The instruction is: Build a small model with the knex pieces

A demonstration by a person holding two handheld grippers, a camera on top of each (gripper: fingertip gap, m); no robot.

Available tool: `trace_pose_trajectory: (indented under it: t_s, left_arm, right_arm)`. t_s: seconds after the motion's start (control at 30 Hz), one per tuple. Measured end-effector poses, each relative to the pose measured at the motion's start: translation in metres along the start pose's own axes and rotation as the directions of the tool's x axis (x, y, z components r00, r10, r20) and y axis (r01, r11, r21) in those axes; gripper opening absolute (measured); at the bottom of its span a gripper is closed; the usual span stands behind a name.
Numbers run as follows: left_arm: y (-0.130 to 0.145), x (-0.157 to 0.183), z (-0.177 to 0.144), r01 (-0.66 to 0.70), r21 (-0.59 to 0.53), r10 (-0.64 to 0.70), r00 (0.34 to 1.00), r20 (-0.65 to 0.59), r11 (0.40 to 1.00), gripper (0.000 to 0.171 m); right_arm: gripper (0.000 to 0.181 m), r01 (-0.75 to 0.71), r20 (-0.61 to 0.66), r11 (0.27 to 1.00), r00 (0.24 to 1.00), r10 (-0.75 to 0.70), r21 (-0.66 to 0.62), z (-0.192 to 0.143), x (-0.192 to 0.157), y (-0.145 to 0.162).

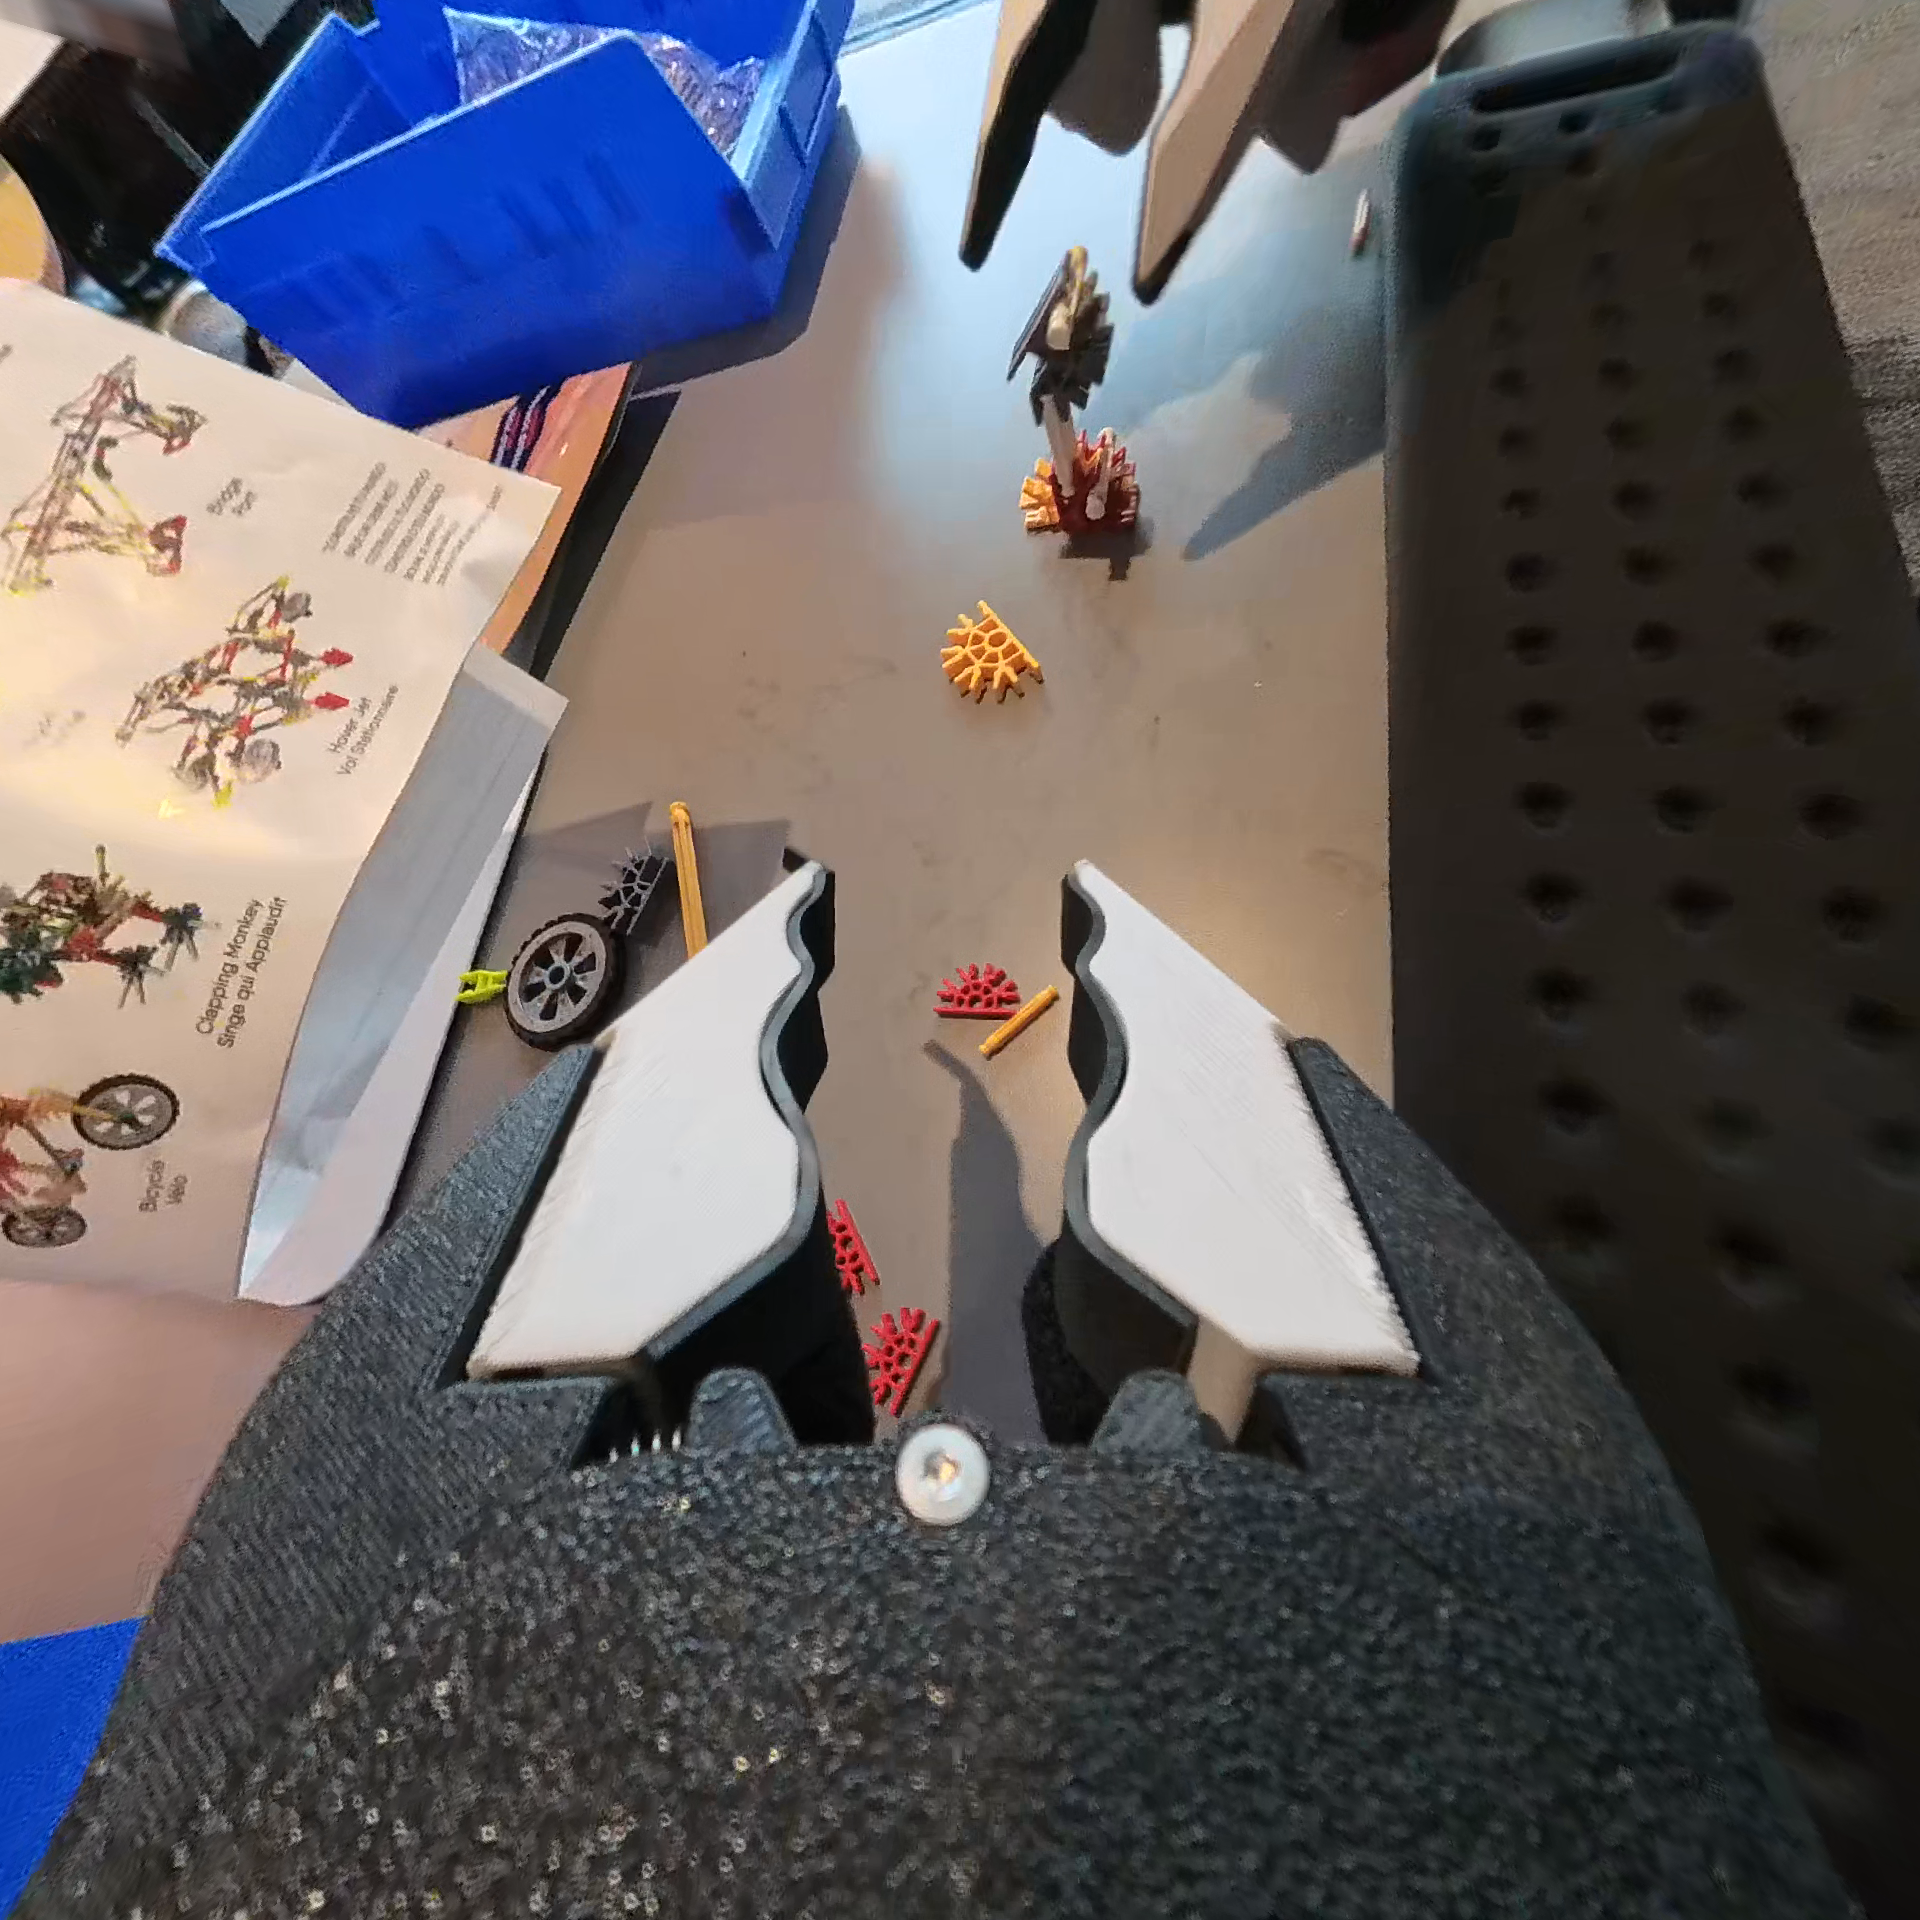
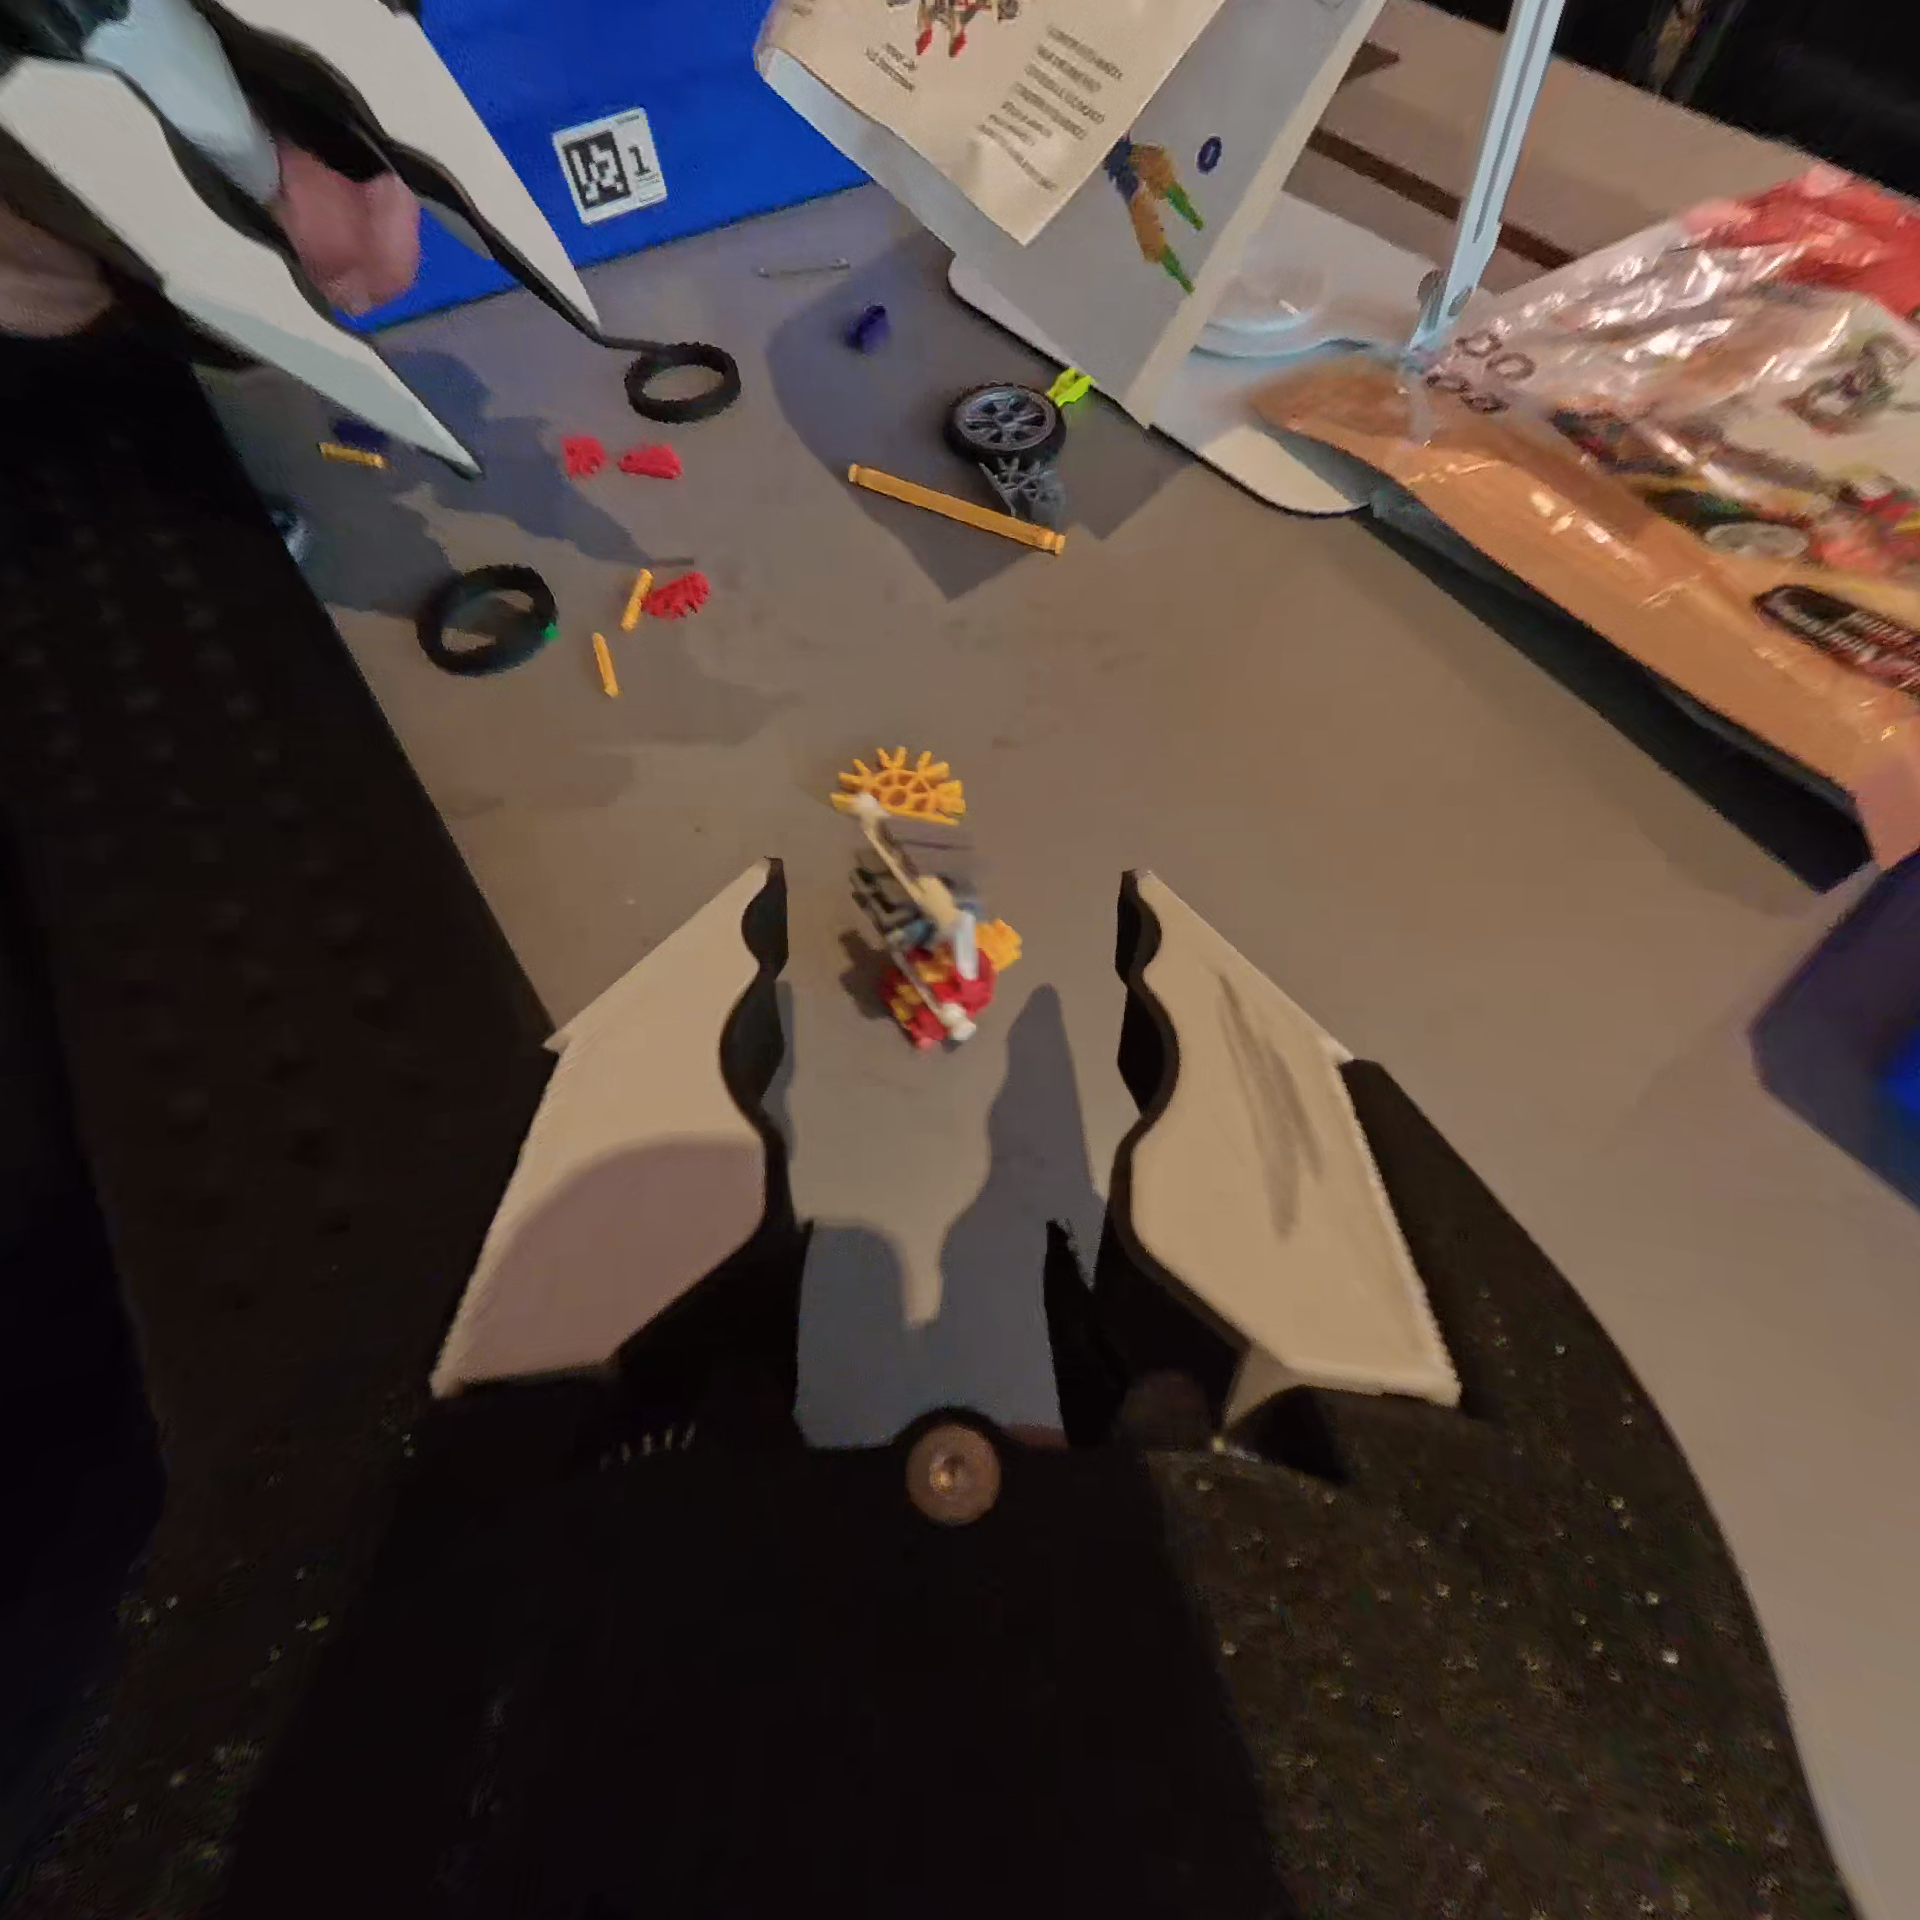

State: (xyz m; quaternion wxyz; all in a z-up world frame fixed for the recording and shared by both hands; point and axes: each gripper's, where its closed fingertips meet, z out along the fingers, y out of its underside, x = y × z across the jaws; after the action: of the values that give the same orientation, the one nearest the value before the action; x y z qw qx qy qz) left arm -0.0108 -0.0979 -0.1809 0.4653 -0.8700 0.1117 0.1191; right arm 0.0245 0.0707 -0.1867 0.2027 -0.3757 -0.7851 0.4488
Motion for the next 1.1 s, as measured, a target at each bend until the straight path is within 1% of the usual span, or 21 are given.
trace_pose_trajectory:
  t_s: [0.07,0.1,0.17,0.2,0.3,0.37,0.5,0.63,0.77,0.93,1.1]
  left_arm:
    - [-0.002,-0.002,0.002,-0.004,0.004,0.004,1.0,0.006,1.0,0.041]
    - [-0.004,-0.002,0.002,-0.008,0.009,0.008,1.0,0.006,1.0,0.041]
    - [-0.005,-0.001,0.003,-0.014,0.012,0.014,1.0,0.006,1.0,0.04]
    - [-0.004,0.0,0.003,-0.017,0.01,0.017,1.0,0.001,1.0,0.04]
    - [-0.001,0.001,0.005,-0.014,-0.001,0.014,1.0,-0.004,1.0,0.04]
    - [-0.001,0.001,0.004,-0.016,0.004,0.016,1.0,-0.003,1.0,0.039]
    - [-0.003,0.001,0.004,-0.016,0.011,0.016,1.0,-0.003,1.0,0.039]
    - [-0.002,0.002,0.007,-0.021,0.001,0.021,1.0,-0.005,1.0,0.039]
    - [0.0,0.003,0.01,-0.021,-0.008,0.021,1.0,-0.013,1.0,0.039]
    - [0.003,0.001,0.012,-0.011,-0.017,0.01,1.0,-0.012,1.0,0.039]
    - [0.005,0.001,0.014,-0.003,-0.025,0.003,1.0,-0.015,1.0,0.039]
  right_arm:
    - [0.066,-0.061,-0.041,0.997,0.997,0.06,-0.038,0.009,-0.006,0.001]
    - [0.068,-0.069,-0.077,0.996,0.995,0.064,-0.06,0.013,-0.006,0.003]
    - [0.068,-0.084,-0.161,0.991,0.985,0.067,-0.103,0.02,0.001,0.01]
    - [0.067,-0.088,-0.18,0.989,0.981,0.065,-0.123,0.024,0.002,0.014]
    - [0.048,-0.089,-0.184,0.985,0.981,0.06,-0.149,0.033,0.001,0.019]
    - [0.032,-0.085,-0.176,0.985,0.983,0.058,-0.149,0.034,0.001,0.017]
    - [0.031,-0.073,-0.158,0.984,0.986,0.047,-0.163,0.035,0.003,0.018]
    - [0.03,-0.034,-0.111,0.985,0.994,0.015,-0.171,0.037,0.003,0.017]
    - [0.03,0.015,-0.105,0.984,0.994,-0.033,-0.175,0.038,0.019,0.011]
    - [0.03,0.067,-0.028,0.99,0.997,-0.071,-0.125,0.041,0.034,-0.007]
    - [0.03,0.119,0.031,0.984,0.993,-0.116,-0.135,0.05,0.047,-0.008]
